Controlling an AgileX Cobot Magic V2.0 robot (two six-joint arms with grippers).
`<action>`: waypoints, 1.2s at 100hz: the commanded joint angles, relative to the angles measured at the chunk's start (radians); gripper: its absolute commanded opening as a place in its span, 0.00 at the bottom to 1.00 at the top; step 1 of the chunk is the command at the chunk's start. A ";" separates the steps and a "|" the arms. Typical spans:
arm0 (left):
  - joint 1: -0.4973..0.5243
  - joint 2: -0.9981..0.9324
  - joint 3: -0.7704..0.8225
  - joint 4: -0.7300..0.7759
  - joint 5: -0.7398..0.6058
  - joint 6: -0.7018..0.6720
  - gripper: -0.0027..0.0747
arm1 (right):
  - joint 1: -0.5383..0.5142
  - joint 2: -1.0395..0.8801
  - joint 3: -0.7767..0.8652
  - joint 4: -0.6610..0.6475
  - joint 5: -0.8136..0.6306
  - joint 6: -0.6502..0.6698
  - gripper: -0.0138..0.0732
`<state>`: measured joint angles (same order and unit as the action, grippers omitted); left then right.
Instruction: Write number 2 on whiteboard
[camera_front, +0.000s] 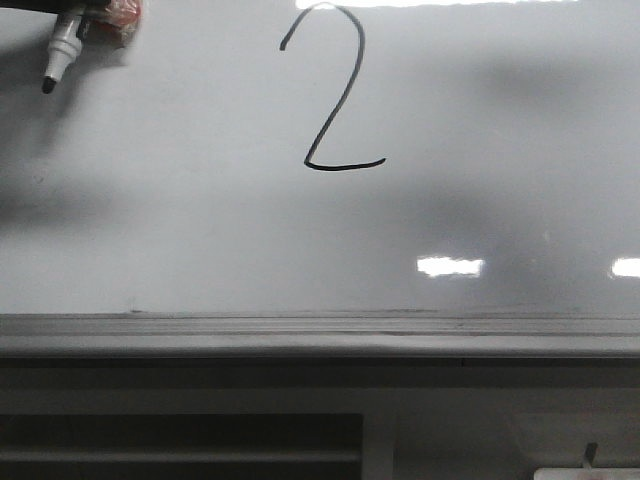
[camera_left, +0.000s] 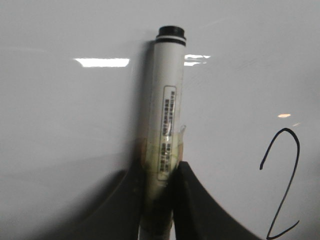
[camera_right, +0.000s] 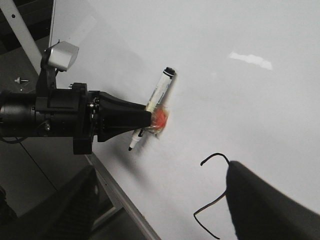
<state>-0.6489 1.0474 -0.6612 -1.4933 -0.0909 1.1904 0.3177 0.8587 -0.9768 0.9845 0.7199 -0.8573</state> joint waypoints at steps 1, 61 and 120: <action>0.000 0.026 -0.023 -0.001 -0.031 -0.006 0.03 | -0.006 -0.001 -0.026 0.048 -0.046 -0.001 0.71; 0.000 0.028 -0.023 0.027 -0.014 -0.006 0.55 | -0.006 -0.001 -0.026 0.048 -0.044 -0.001 0.71; 0.002 -0.330 -0.023 0.261 0.017 0.043 0.42 | -0.060 -0.069 -0.004 -0.058 -0.095 0.050 0.25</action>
<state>-0.6490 0.7685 -0.6560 -1.2822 -0.0645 1.2324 0.2791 0.8129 -0.9719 0.9038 0.6820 -0.8123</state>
